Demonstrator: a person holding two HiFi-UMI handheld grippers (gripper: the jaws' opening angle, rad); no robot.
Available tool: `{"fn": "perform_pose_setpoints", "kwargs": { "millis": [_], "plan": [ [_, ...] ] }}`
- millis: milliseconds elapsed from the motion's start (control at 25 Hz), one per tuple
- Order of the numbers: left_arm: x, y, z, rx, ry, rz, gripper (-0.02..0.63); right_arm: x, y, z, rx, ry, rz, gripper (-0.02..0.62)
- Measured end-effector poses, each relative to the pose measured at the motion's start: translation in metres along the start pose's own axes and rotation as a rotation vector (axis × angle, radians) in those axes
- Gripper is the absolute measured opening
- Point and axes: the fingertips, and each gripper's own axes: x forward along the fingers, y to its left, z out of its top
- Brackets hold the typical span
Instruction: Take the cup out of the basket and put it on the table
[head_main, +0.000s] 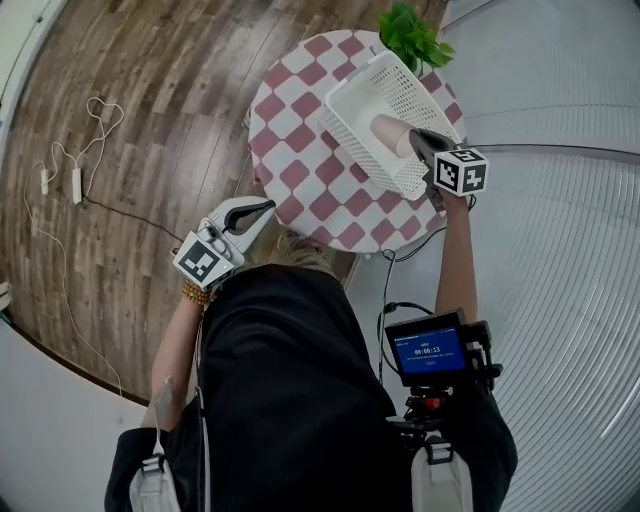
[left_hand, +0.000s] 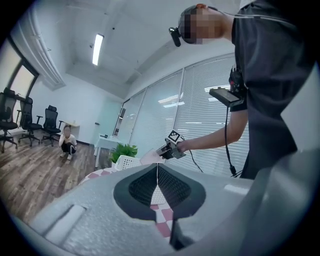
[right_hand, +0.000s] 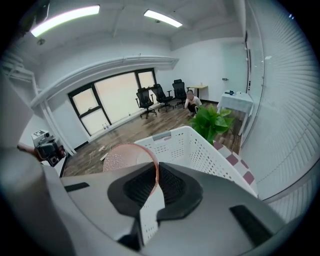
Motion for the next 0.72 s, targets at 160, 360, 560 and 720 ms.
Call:
{"fn": "perform_pose_setpoints", "kwargs": {
  "millis": [160,360,560,720],
  "plan": [
    [-0.002,0.018,0.016,0.003,0.011,-0.041,0.005,-0.015,0.023,0.027,0.074,-0.091,0.010,0.025],
    [-0.002,0.014,0.014,0.025,0.005,-0.073,0.005,-0.041,0.051,0.034,0.126,-0.235,0.025,0.025],
    [-0.007,0.020,0.016,0.047,0.010,-0.086,0.005,-0.050,0.077,0.041,0.152,-0.383,0.003,0.025],
    [-0.006,0.022,0.015,0.050,0.030,-0.099,0.005,-0.054,0.093,0.039,0.201,-0.463,0.004,0.025]
  ]
}}
